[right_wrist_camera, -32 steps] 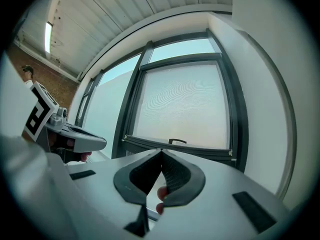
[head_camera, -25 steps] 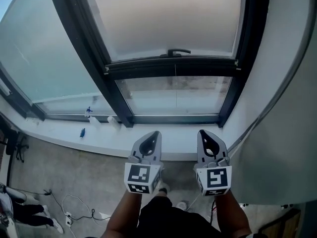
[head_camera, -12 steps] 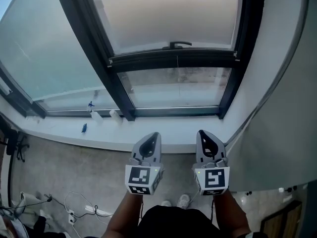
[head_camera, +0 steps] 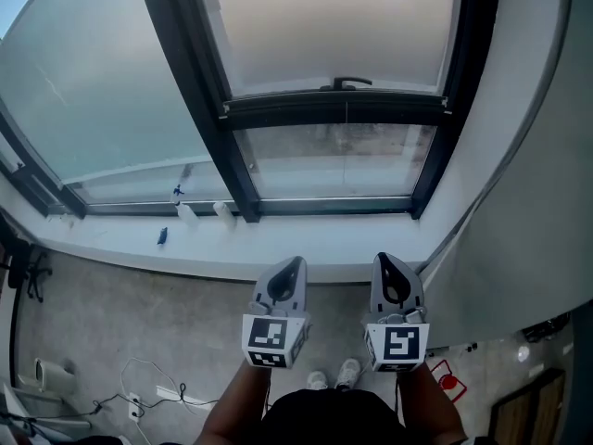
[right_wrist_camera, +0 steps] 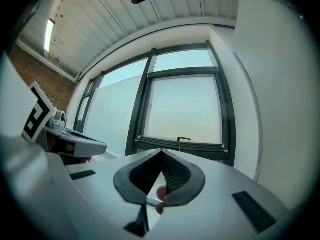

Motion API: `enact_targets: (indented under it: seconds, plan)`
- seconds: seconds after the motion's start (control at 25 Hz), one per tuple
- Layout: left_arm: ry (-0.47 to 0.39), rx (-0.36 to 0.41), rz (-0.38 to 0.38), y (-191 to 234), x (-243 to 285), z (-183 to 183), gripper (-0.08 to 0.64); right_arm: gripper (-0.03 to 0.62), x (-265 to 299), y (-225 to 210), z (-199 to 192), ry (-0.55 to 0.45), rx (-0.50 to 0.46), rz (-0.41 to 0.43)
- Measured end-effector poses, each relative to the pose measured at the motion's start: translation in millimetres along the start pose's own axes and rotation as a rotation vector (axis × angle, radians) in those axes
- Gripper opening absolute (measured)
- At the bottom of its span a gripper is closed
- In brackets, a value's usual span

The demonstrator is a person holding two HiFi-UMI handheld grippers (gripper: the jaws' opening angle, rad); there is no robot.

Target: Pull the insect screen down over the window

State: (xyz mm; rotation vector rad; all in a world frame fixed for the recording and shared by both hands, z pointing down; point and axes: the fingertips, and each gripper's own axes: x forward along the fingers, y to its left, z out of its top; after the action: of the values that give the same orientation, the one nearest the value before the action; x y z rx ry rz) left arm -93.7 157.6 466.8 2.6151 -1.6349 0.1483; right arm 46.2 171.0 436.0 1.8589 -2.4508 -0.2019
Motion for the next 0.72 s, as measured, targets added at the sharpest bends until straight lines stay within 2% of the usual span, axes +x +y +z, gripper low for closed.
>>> enact_targets:
  seconds: [0.2, 0.4, 0.72]
  plan:
    - [0.008, -0.022, -0.020, -3, -18, -11, 0.003, 0.005, -15, 16, 1, 0.007, -0.026, 0.002]
    - [-0.008, -0.011, -0.043, -7, -33, -9, 0.003, 0.003, -25, 29, -1, 0.018, -0.037, -0.008]
    - [-0.013, -0.015, -0.040, 2, -50, -11, 0.003, 0.003, -33, 48, -1, 0.019, -0.036, -0.010]
